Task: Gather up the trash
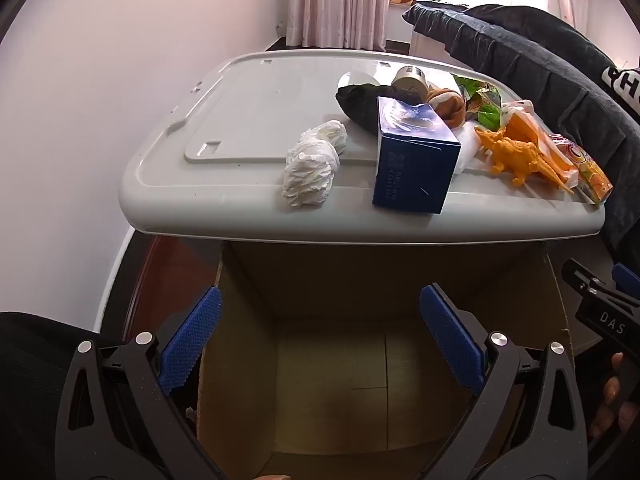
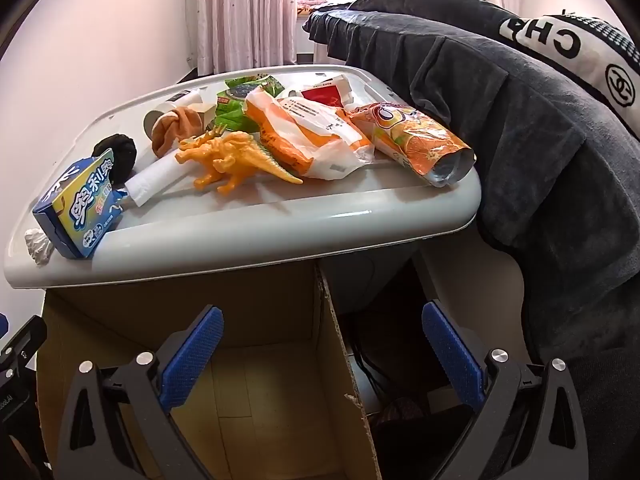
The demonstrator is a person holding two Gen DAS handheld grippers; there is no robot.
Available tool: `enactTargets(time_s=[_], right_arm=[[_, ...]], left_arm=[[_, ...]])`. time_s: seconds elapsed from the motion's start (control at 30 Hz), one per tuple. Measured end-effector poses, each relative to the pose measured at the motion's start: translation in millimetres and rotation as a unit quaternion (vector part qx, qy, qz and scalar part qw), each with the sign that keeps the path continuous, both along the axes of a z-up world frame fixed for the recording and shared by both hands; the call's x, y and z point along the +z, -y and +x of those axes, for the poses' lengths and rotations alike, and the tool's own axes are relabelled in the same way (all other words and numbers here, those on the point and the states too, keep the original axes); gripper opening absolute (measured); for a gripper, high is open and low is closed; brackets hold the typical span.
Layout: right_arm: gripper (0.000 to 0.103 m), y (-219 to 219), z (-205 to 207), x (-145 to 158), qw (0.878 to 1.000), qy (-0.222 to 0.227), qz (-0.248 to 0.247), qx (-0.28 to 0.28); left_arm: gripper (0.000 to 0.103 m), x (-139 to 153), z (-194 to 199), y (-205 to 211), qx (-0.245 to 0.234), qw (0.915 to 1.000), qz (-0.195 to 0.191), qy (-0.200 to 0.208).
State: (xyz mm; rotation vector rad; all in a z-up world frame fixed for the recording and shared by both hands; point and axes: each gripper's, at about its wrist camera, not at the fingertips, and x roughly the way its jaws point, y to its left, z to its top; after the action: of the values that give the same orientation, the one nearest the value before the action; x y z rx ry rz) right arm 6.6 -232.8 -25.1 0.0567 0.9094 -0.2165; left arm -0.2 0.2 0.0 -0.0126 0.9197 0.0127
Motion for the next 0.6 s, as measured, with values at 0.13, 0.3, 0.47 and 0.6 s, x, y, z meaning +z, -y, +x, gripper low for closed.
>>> enactTargets(time_s=[0.13,0.3,0.47,0.6], right_arm=[[0.098,-1.4,1.7,-1.6,1.000,-0.004,0.001,0.003],[0.098,1.2,2.7,-0.7,1.000,-0.003,0.002,0.001],[0.098,2.5,-0.5,0.4,1.000,0.004,0.002,-0.002],[0.098,3.3,-0.9,0.3,1.000,0.005,0.002,-0.002]], left_arm=[[0.097,0.4,-0.1,-0.4,0.000,1.0000,0.000,-0.003],[0.097,-2.2,1.9,-0.4,0.001,1.0000,0.001,-0.005],[0.097,-0.4,1.9,0.7,0.001,1.0000,0.004,-0.005],[0.097,-0.3,-0.9,-5.2,0.003,1.0000,0.003,-0.002]])
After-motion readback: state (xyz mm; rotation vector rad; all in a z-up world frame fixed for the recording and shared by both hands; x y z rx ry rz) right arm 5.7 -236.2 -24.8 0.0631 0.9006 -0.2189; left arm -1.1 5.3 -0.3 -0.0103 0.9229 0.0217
